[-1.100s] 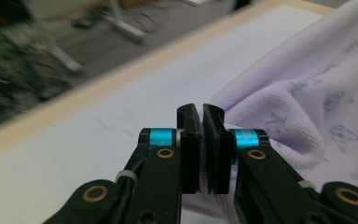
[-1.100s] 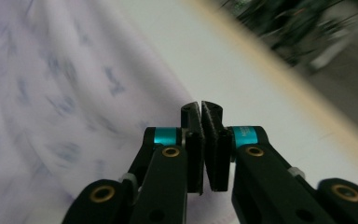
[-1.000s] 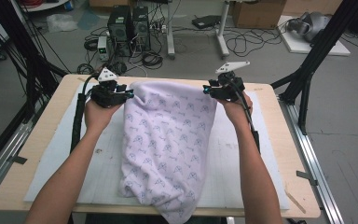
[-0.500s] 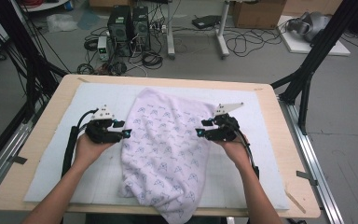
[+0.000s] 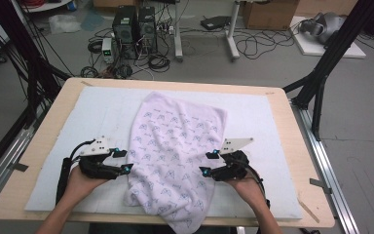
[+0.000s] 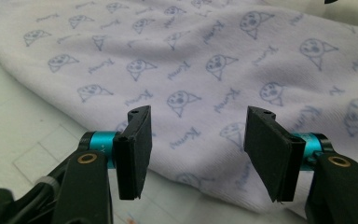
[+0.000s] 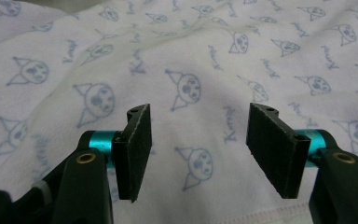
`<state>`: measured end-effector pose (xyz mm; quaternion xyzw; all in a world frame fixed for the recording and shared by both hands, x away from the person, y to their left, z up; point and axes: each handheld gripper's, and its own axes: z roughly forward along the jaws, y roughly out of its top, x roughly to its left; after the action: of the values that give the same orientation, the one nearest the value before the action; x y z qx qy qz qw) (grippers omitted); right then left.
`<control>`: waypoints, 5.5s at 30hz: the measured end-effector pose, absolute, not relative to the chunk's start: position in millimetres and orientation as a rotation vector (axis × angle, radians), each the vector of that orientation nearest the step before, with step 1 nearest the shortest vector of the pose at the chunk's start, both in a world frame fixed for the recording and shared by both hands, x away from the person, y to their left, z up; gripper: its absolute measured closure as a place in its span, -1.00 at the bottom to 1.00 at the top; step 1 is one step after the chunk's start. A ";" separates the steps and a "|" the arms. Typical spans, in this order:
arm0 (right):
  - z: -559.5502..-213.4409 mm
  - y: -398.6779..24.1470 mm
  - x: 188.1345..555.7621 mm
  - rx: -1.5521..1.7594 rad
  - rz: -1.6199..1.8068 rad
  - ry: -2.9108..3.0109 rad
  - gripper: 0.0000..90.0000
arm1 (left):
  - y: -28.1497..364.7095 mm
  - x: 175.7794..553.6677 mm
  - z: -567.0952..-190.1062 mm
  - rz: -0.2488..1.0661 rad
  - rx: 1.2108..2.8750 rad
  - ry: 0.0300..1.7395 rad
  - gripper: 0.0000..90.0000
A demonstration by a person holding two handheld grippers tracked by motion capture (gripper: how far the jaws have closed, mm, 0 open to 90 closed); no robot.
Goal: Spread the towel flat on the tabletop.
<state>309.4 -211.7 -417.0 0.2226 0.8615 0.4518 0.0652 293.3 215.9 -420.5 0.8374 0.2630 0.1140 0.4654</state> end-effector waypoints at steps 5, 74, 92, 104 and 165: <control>-424.8 -216.4 297.4 0.680 1.364 2.620 -0.07 | 213.0 285.3 -426.8 0.234 2.103 0.634 0.01; -405.6 -175.6 275.0 0.406 1.373 2.744 0.76 | 190.1 289.0 -405.9 0.126 2.043 0.587 0.93; -415.2 -233.8 322.8 0.716 1.270 2.573 0.52 | 173.2 316.2 -411.8 0.217 2.048 0.724 0.30; -405.2 -225.4 281.9 0.595 1.293 2.580 0.15 | 170.3 272.2 -424.9 0.188 2.117 0.659 0.09; -431.8 -217.3 319.3 0.618 1.173 2.668 0.56 | 131.5 312.1 -438.6 0.221 2.211 0.627 0.79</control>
<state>319.3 -217.3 -431.8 0.2067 0.8925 0.3926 0.0811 312.1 131.5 -438.6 0.8758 0.2485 0.0875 0.4046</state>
